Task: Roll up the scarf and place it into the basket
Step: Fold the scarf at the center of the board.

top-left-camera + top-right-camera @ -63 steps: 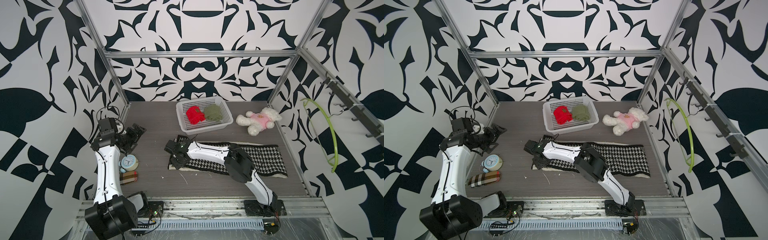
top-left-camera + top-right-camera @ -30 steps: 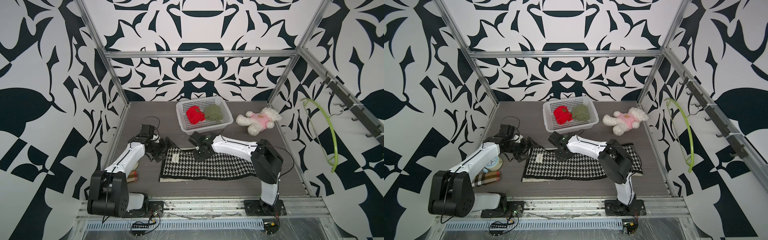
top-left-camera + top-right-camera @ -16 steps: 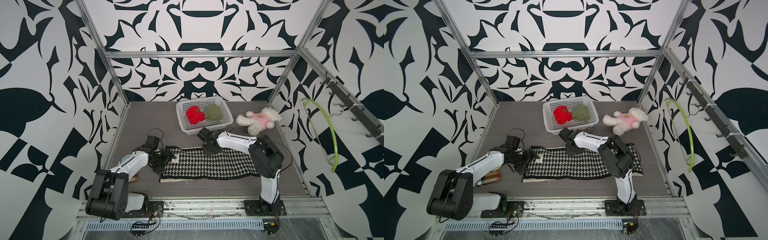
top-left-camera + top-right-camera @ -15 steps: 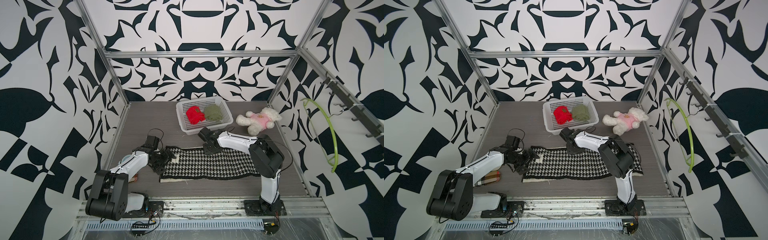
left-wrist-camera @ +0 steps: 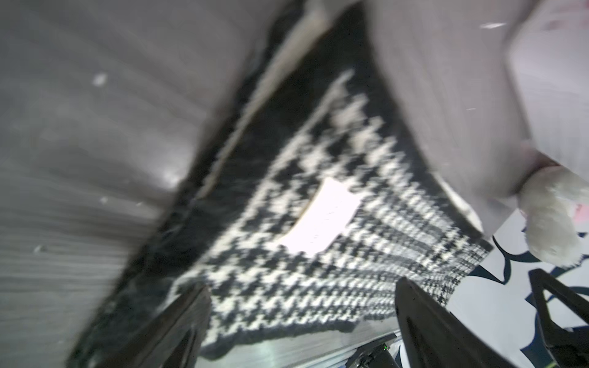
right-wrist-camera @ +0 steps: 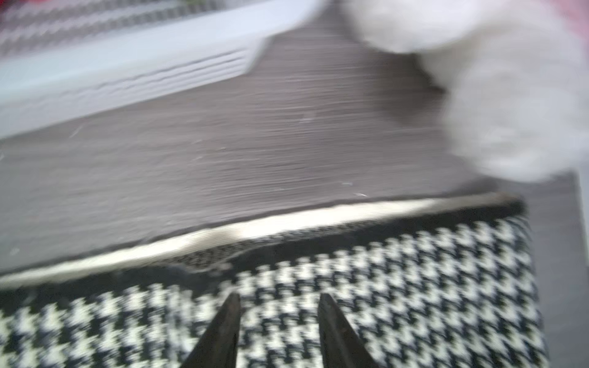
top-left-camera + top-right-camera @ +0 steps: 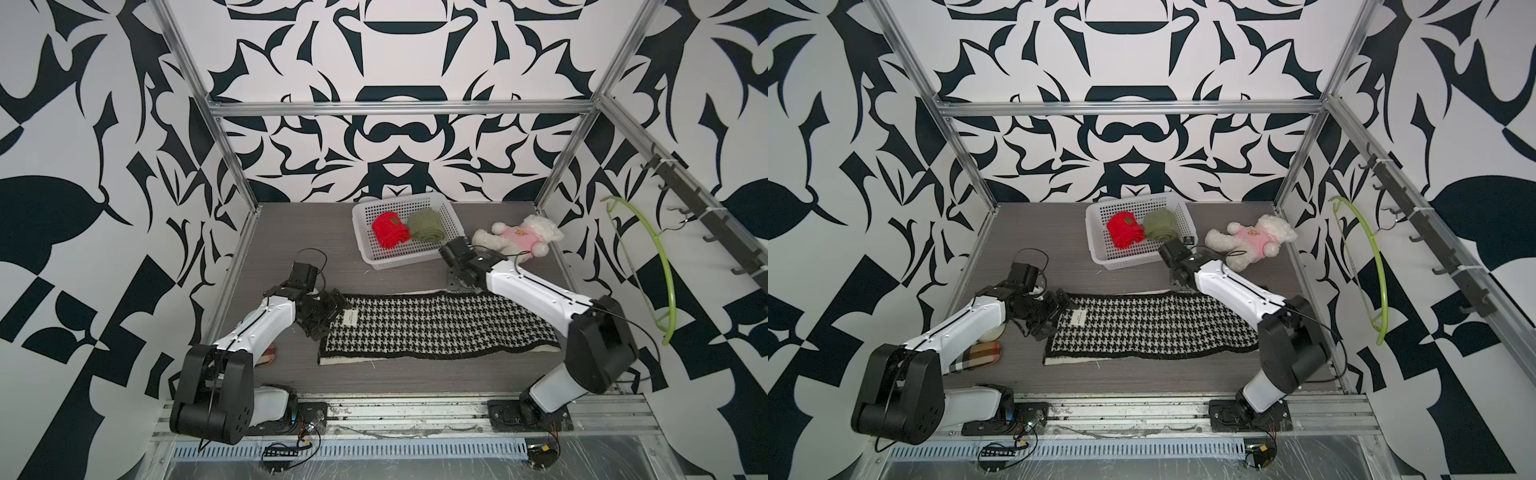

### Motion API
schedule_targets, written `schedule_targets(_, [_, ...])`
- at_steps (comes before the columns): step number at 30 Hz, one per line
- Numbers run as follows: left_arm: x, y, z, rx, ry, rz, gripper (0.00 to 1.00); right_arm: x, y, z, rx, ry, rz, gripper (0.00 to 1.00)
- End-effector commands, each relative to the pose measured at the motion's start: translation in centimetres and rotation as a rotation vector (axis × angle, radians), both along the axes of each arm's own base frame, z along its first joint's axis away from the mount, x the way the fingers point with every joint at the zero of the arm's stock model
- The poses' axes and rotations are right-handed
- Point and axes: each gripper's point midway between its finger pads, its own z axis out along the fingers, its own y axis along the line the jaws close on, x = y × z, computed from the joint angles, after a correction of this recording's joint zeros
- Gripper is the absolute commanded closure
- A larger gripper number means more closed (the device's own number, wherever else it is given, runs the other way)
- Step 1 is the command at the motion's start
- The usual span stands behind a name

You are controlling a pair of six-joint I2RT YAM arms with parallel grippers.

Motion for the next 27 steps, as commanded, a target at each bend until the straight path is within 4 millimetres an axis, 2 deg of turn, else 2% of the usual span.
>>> schedule_targets(1, [0.8, -0.1, 1.9, 0.017, -0.053, -0.056, 0.04, -3.8, -9.3, -1.7, -0.065, 0.147, -0.288, 0.42])
schedule_targets(5, [1.1, -0.5, 2.7, 0.002, -0.079, -0.079, 0.03, -7.0, -16.7, -2.7, -0.02, 0.181, -0.574, 0.37])
schedule_targets(8, [1.1, -0.8, 2.9, -0.014, -0.086, -0.087, 0.03, -9.5, -19.9, -3.4, -0.005, 0.199, -0.722, 0.37])
schedule_targets(10, [1.1, -0.9, 3.0, -0.023, -0.091, -0.09, 0.03, -10.9, -21.1, -4.1, 0.018, 0.218, -0.796, 0.37])
schedule_targets(13, [1.3, -1.0, 3.2, -0.027, -0.097, -0.091, 0.03, -12.2, -21.8, -5.7, 0.081, 0.246, -0.873, 0.37])
schedule_targets(17, [1.8, -1.3, 3.6, -0.039, -0.099, -0.091, 0.03, -13.6, -21.4, -7.8, 0.182, 0.276, -0.954, 0.39])
schedule_targets(24, [2.4, -2.1, 4.4, -0.037, -0.112, -0.107, 0.03, -15.4, -21.0, -10.3, 0.187, 0.338, -1.022, 0.42])
schedule_targets(26, [2.4, -2.3, 4.5, -0.033, -0.112, -0.109, 0.03, -15.5, -20.8, -11.3, 0.197, 0.346, -1.039, 0.46])
schedule_targets(27, [2.3, -2.4, 4.5, -0.032, -0.111, -0.11, 0.03, -15.8, -20.7, -11.7, 0.199, 0.355, -1.053, 0.52])
